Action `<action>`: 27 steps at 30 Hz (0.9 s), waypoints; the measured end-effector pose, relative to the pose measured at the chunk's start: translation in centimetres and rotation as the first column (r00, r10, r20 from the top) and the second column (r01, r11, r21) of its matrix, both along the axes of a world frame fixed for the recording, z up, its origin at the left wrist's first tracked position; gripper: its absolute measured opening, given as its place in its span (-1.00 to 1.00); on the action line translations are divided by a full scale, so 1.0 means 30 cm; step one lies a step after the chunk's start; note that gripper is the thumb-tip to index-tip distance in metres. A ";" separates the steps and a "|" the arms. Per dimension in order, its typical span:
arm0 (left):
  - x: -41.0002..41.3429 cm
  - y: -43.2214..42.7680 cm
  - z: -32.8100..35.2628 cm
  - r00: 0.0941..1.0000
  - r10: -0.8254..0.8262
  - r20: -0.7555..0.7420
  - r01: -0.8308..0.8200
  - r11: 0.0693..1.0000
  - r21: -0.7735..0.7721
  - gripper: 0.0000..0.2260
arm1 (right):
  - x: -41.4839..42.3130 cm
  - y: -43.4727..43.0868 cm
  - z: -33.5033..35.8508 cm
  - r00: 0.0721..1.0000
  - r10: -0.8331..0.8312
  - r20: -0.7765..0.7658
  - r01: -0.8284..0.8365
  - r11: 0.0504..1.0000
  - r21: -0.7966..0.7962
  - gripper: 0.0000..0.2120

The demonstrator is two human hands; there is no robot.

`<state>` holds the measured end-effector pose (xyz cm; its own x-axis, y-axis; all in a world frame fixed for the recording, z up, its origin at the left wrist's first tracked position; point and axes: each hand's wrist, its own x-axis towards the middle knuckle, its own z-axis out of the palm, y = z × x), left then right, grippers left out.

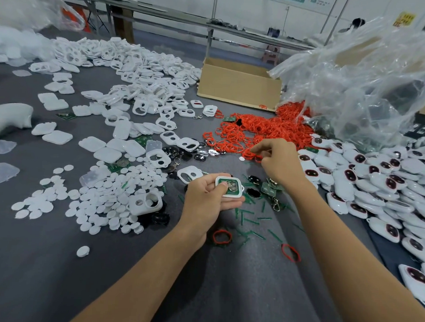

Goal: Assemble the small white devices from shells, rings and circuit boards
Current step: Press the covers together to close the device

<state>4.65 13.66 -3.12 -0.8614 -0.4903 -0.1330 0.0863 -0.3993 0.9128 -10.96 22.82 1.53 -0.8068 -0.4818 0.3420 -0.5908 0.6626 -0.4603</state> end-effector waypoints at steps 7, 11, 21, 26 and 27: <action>0.003 -0.006 0.003 0.997 0.025 -0.069 -0.021 0.998 0.051 -0.82 | 0.096 -0.057 0.040 0.963 0.259 0.074 -0.255 0.965 -0.061 -0.88; 0.001 -0.007 0.000 0.995 0.052 -0.089 -0.046 0.997 0.069 -0.82 | 0.228 0.024 0.002 0.932 0.357 0.056 -0.347 0.928 -0.137 -0.90; -0.005 -0.011 -0.013 0.996 0.023 -0.086 -0.019 0.999 0.042 -0.85 | 0.241 0.034 -0.027 0.917 0.388 -0.094 -0.385 0.922 0.051 -0.83; -0.008 -0.013 -0.020 0.997 0.003 -0.082 -0.001 1.000 0.028 -0.86 | 0.250 0.036 -0.037 0.915 0.380 -0.139 -0.376 0.925 0.052 -0.87; -0.009 -0.014 -0.020 0.997 0.002 -0.076 0.000 1.000 0.028 -0.85 | 0.253 0.035 -0.040 0.913 0.382 -0.144 -0.379 0.924 0.046 -0.87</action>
<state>4.36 13.23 -3.73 -0.8688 -0.4884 -0.0812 0.1555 -0.4248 0.8918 -3.38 23.87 0.33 -0.5026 -0.7487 0.4322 -0.8598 0.3810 -0.3399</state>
